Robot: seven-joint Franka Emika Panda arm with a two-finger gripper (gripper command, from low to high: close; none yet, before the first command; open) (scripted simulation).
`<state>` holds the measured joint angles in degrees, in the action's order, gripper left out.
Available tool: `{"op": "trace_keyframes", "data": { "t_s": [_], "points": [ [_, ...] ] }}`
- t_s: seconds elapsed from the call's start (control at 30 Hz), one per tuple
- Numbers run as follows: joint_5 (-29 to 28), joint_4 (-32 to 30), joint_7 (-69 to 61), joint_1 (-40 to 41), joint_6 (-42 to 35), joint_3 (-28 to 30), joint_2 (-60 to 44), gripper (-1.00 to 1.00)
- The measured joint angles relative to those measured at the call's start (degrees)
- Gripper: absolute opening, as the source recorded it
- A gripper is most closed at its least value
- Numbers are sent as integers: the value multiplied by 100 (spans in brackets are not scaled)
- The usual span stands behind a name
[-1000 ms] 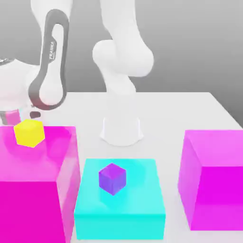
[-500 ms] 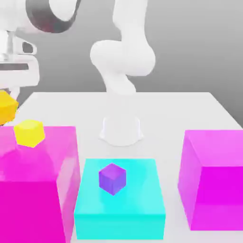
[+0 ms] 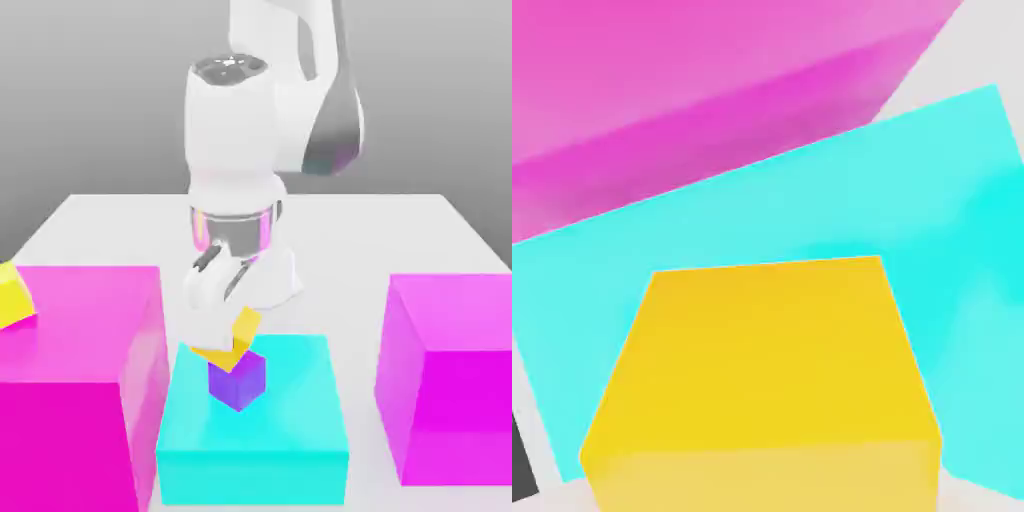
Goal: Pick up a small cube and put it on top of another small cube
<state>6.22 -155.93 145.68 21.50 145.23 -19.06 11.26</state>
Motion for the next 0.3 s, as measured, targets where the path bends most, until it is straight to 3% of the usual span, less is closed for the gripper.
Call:
{"op": "trace_keyframes", "data": {
  "t_s": [0.17,0.3],
  "points": [
    [3,2,1,-2,-21,1,8,100],
    [134,211,-112,-70,-835,103,619,100]
  ]
}}
